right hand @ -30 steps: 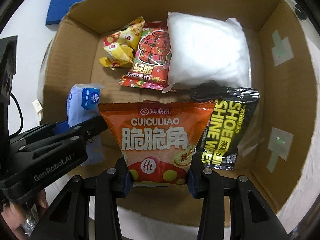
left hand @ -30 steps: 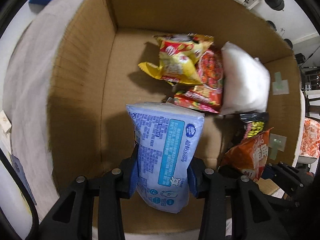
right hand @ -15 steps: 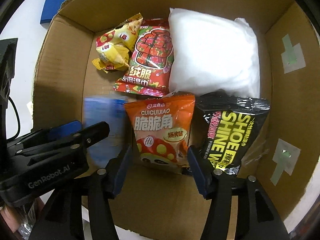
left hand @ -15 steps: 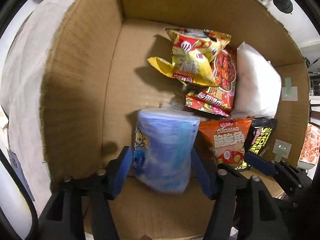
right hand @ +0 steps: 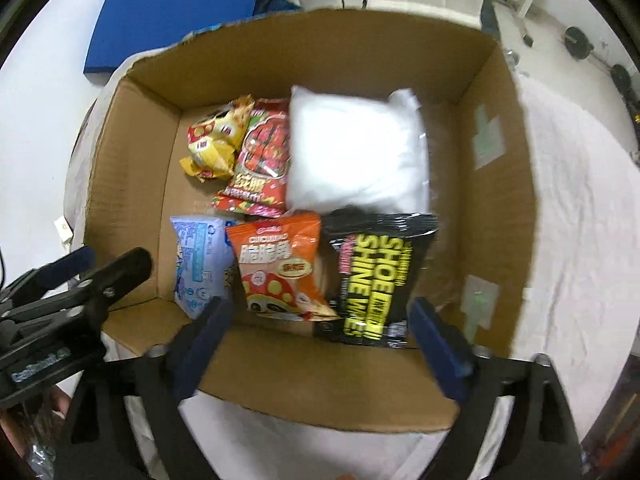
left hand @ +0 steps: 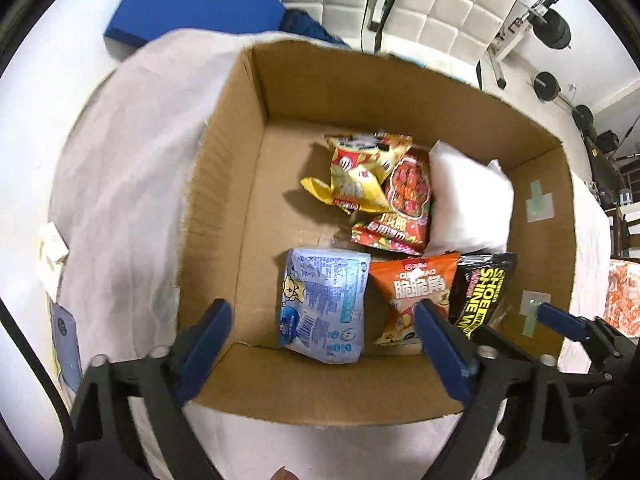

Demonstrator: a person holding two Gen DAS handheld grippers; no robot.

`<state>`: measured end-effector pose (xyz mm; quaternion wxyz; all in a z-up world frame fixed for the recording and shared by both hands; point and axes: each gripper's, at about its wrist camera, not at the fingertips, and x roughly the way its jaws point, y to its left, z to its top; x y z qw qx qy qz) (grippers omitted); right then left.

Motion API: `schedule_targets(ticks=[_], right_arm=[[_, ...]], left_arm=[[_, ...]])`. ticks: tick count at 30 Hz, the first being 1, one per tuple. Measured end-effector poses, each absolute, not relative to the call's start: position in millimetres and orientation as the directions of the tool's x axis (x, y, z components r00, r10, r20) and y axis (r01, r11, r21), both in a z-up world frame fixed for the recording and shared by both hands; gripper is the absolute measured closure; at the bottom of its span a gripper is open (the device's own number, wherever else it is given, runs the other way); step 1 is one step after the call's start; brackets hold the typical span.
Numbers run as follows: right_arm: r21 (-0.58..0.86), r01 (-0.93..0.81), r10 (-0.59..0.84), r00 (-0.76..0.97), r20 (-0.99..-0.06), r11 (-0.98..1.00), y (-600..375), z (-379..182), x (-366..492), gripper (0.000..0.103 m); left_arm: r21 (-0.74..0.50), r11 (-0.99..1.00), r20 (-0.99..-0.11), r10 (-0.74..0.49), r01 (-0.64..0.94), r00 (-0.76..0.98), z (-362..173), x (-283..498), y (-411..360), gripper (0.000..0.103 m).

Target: Organize soft objects

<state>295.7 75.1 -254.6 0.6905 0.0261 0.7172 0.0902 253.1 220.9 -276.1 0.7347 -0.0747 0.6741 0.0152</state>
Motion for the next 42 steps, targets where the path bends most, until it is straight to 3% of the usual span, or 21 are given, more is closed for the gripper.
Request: schedule_targets(ticks=[22,42], right_arm=[[0.109,-0.051,0.113,0.099,-0.989,0.993,31,-162,264,0.0],[0.101,-0.053,0.113,0.299,-0.948,0.993,-25,28,149,0.0]], left_arm=[[-0.002,0.997,-0.952,0.021,-0.076,0.305,-192,221,197,0.006],[-0.008,0.999,-0.857,0.017,-0.046,0.515,-33,108,157,0.006]])
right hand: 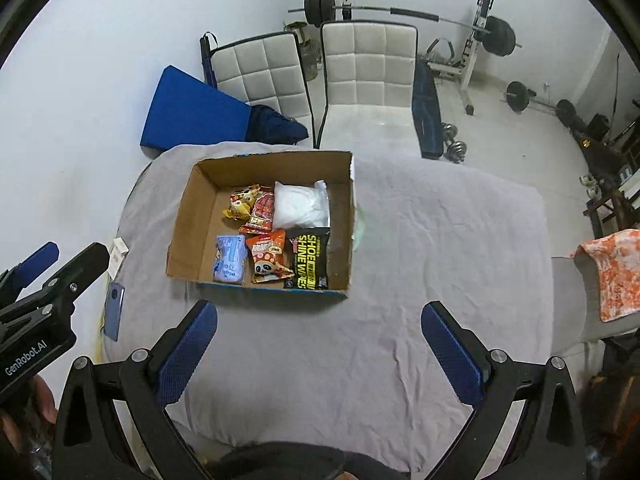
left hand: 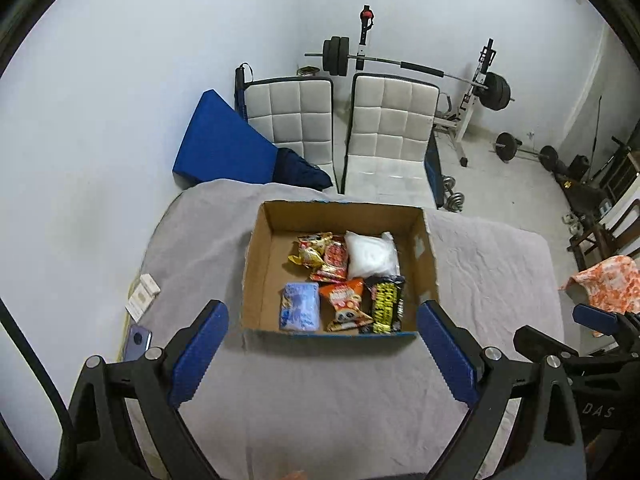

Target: Organize soft objects

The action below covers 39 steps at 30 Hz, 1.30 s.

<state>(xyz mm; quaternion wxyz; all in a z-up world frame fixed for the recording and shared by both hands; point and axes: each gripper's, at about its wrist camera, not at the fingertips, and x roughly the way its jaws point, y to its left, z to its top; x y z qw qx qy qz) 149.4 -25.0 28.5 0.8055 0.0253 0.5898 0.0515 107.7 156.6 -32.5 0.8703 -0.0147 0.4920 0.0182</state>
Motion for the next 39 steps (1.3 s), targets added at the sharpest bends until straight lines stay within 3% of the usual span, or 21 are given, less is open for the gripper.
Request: schedule_targets(ticks=[9,39], right_arm=[[0.108,-0.063,0.123,0.342,-0.932,0.992,-28,69,115,0.0],[0.072,-0.071,0.094,0.398,-0.913,0.995,-33,98,94,0.0]], left_arm=[[-0.041,0.996,-0.86,0.002,-0.075,0.511,-1,70,155,0.006],[-0.025,0.995,-0.854,0.03,-0.099,0.52,14,42,157,0.006]])
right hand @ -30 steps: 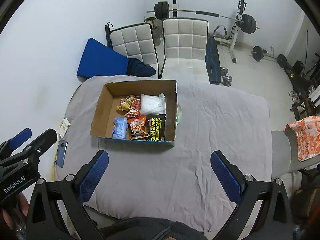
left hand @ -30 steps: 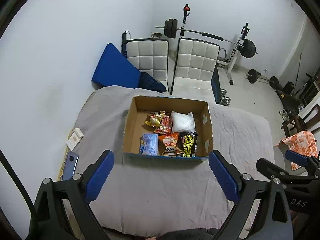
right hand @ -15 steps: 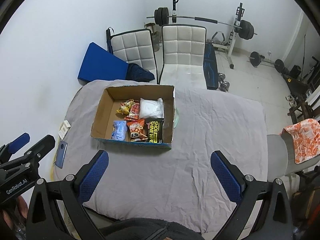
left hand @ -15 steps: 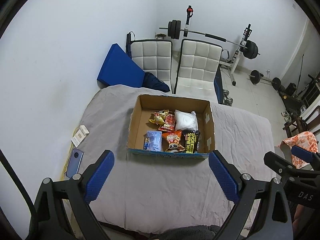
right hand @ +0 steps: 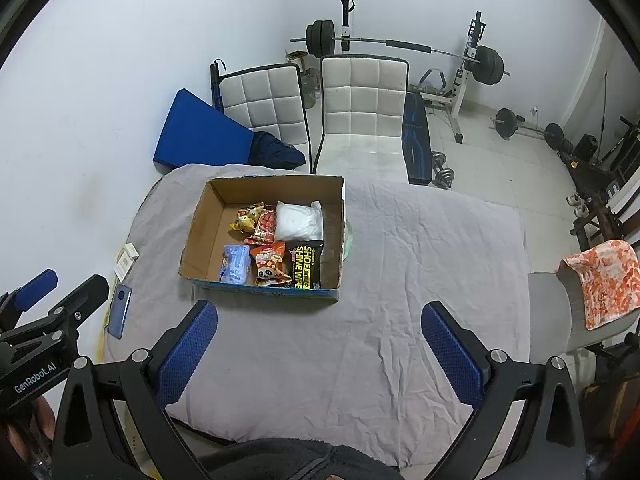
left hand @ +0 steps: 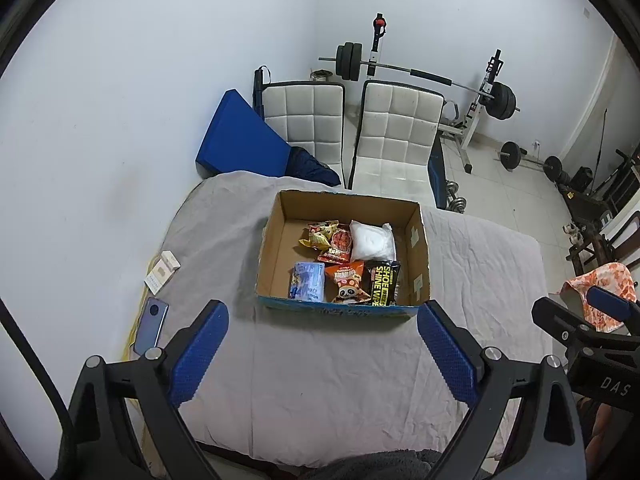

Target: Organize soft objects

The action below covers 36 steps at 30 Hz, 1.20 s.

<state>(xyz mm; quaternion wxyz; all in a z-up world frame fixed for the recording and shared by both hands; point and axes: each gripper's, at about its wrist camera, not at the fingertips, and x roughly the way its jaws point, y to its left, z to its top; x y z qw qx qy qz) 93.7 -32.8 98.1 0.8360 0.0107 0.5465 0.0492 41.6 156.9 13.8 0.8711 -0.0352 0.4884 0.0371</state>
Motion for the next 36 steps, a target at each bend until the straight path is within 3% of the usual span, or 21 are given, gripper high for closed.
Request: schedule_targets(ticks=[36], right_arm=[[0.07,-0.054,0.086,0.405,-0.91,0.996,-37.3,101.3,90.7,0.0]], left_arm=[[-0.039,0.994,-0.853,0.02,-0.102,0.522,13.4,35.8,156.8,0.006]])
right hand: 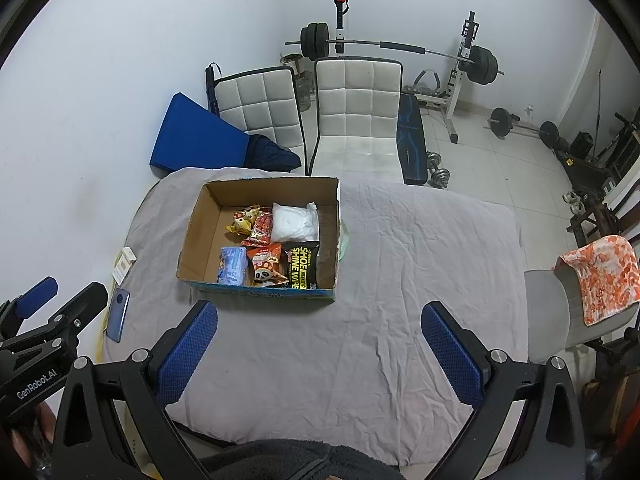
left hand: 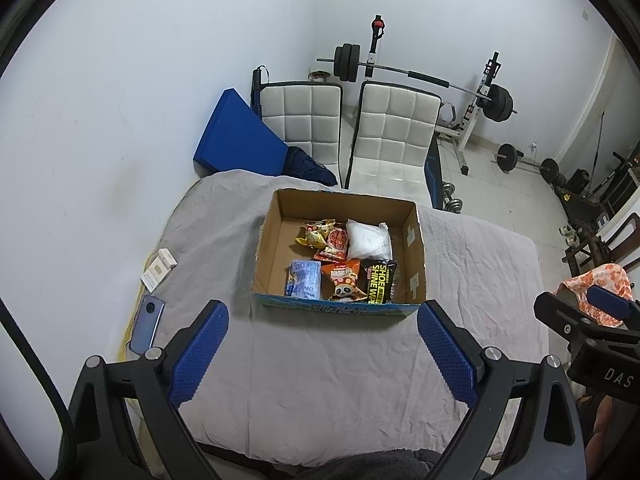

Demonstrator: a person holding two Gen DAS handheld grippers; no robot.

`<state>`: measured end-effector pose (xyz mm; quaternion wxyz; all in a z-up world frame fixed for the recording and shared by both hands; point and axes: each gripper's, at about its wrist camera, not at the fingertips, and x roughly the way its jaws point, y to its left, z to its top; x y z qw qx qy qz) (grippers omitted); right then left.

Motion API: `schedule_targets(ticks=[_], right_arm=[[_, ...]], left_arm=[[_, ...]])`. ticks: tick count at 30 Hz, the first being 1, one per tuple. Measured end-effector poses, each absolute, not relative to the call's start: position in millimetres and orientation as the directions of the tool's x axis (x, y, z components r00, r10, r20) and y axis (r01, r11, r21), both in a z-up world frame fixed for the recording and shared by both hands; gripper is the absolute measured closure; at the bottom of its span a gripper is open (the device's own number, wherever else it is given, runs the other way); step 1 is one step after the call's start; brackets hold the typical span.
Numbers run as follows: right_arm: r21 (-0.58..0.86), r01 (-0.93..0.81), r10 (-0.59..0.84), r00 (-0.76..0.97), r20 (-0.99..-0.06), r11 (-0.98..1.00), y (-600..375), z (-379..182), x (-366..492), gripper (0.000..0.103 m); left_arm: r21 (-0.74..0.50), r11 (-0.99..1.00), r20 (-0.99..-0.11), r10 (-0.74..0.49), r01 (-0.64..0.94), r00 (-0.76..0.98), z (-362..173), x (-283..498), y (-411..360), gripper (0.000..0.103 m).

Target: Organize soft objects

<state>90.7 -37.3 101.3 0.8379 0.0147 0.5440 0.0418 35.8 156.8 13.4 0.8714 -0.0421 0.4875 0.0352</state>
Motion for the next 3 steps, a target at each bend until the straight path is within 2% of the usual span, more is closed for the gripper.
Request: schedule_targets(ticks=[3], right_arm=[[0.068,-0.051,0.083,0.406,-0.91,0.996,-37.5,101.7,90.3,0.0]], left_arm=[[-0.041,0.994,-0.851,0.017,-0.099,0.524,13.8,35.0,156.4,0.006]])
